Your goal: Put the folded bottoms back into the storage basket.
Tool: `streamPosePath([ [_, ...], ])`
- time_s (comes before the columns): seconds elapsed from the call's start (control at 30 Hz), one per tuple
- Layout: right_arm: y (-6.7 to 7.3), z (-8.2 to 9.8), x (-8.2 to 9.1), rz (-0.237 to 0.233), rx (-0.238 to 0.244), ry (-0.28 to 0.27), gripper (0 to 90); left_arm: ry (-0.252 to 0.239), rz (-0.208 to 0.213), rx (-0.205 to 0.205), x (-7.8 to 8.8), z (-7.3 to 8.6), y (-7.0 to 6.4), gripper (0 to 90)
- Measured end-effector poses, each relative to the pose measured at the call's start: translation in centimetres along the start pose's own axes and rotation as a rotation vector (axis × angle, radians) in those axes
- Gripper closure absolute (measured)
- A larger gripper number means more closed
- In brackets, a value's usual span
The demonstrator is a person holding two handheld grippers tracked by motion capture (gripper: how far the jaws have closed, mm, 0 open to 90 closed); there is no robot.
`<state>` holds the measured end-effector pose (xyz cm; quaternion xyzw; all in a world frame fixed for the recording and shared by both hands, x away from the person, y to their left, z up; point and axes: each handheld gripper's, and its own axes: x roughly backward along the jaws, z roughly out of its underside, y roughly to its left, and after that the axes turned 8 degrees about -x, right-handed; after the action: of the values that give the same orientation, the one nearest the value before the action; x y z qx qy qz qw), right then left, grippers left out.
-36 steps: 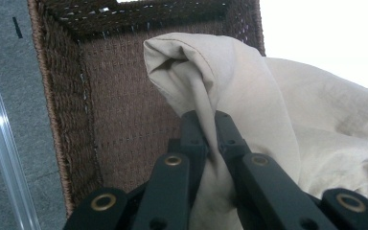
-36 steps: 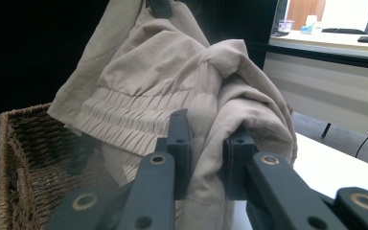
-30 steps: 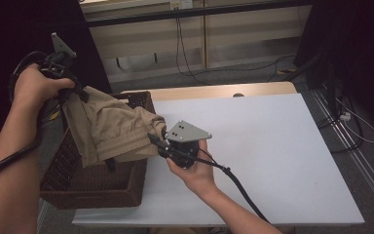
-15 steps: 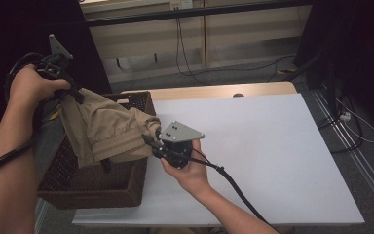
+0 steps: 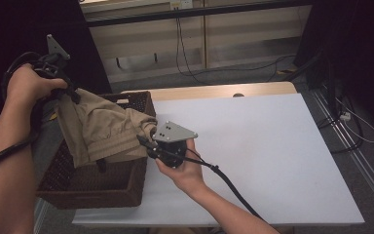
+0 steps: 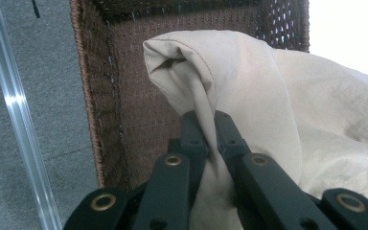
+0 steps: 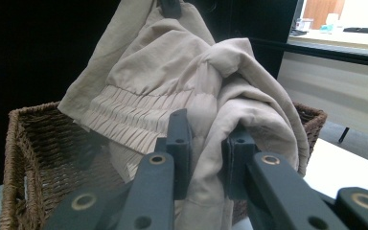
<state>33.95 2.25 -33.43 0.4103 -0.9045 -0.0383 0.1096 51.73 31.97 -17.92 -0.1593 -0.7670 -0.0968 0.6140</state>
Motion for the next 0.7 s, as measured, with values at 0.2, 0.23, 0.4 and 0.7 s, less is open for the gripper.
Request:
streamPosePath([
  [0.2, 0.3, 0.2, -0.5, -0.010, 0.000, 0.010, 77.1, -0.005, -0.005, -0.010, -0.1, 0.1, 0.3, 85.5],
  [0.23, 0.4, 0.3, -0.5, -0.009, 0.001, 0.011, 77.0, -0.006, -0.003, -0.010, -0.2, 0.2, 0.4, 85.5],
  [0.4, 0.8, 0.7, -1.0, -0.017, 0.014, 0.024, 76.5, -0.009, -0.002, -0.002, -0.6, 0.4, 0.9, 85.5],
  [0.7, 1.3, 1.4, -1.7, -0.042, 0.002, 0.056, 76.0, -0.001, 0.004, 0.014, -1.8, 0.9, 2.0, 85.5],
])
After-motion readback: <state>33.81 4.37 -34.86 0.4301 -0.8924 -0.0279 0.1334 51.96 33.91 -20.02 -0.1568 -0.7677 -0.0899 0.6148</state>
